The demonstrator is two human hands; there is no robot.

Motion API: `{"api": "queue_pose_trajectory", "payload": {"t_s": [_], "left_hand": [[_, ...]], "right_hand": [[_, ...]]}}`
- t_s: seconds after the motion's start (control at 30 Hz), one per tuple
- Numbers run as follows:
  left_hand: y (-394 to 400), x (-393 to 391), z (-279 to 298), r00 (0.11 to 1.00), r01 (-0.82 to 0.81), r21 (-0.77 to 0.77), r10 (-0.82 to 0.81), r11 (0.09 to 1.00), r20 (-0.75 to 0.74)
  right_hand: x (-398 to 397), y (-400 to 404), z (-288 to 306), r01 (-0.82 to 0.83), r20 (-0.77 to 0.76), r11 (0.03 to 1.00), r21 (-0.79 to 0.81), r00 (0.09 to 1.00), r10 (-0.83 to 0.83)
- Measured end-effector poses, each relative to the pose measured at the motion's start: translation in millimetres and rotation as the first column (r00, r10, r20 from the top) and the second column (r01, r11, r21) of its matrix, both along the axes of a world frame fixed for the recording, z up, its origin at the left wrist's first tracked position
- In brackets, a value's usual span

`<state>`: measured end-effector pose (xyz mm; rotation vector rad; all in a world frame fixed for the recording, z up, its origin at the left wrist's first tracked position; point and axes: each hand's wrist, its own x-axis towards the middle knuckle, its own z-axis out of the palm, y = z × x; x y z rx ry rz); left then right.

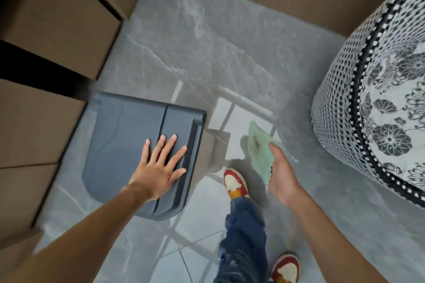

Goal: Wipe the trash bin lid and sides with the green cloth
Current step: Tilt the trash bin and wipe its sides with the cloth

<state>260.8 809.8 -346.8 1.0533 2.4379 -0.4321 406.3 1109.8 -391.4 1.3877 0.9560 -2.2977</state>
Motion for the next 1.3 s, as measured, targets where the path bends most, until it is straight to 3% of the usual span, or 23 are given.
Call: {"api": "queue_pose_trajectory", "payload": {"t_s": [0.33, 0.4, 0.47, 0.57, 0.67, 0.77, 0.83, 0.9, 1.0, 1.17, 1.23, 1.3], "left_hand": [[4, -2, 6, 0.993, -0.028, 0.076, 0.02, 0.997, 0.116], [9, -5, 16, 0.983, -0.116, 0.171, 0.09, 0.978, 0.158], [16, -17, 27, 0.945, -0.319, 0.326, 0.272, 0.89, 0.184], [29, -46, 40, 0.76, -0.636, 0.437, 0.613, 0.636, 0.215], [41, -82, 40, 0.515, -0.776, 0.472, 0.852, 0.417, 0.094], [51, -111, 27, 0.196, -0.883, 0.436, 0.981, 0.176, 0.002], [61, -123, 16, 0.075, -0.915, 0.399, 0.997, 0.064, 0.012], [71, -129, 5, 0.02, -0.928, 0.372, 1.0, 0.022, -0.011], [80, -133, -13, -0.025, -0.932, 0.363, 0.995, 0.012, -0.097], [82, -129, -31, -0.08, -0.887, 0.462, 0.981, 0.012, -0.178], [82, -130, -33, -0.079, -0.887, 0.462, 0.976, 0.024, -0.201], [83, -130, -35, -0.083, -0.89, 0.455, 0.972, 0.027, -0.22]], "right_hand": [[-159, 55, 2, -0.275, 0.009, 0.961, 0.04, 0.962, 0.274], [-185, 54, 6, -0.345, 0.001, 0.937, 0.052, 0.939, 0.345], [-210, 51, 7, -0.407, -0.031, 0.912, 0.046, 0.912, 0.408], [-245, 46, -4, -0.504, -0.015, 0.864, 0.017, 0.863, 0.504], [-280, 33, -20, -0.545, 0.036, 0.839, -0.001, 0.838, 0.544], [-309, 13, -29, -0.682, 0.005, 0.731, 0.039, 0.731, 0.682], [-326, 0, -29, -0.768, -0.023, 0.64, 0.041, 0.639, 0.769], [-340, -12, -32, -0.834, -0.1, 0.55, 0.053, 0.543, 0.833], [-367, -35, -14, -0.876, -0.125, 0.48, 0.039, 0.473, 0.872], [-319, -49, -94, -0.955, -0.231, 0.298, 0.008, 0.288, 0.929], [-297, -51, -107, -0.971, -0.271, 0.236, -0.031, 0.236, 0.933], [-279, -63, -109, -0.984, -0.332, 0.175, 0.032, 0.155, 0.931]]}}
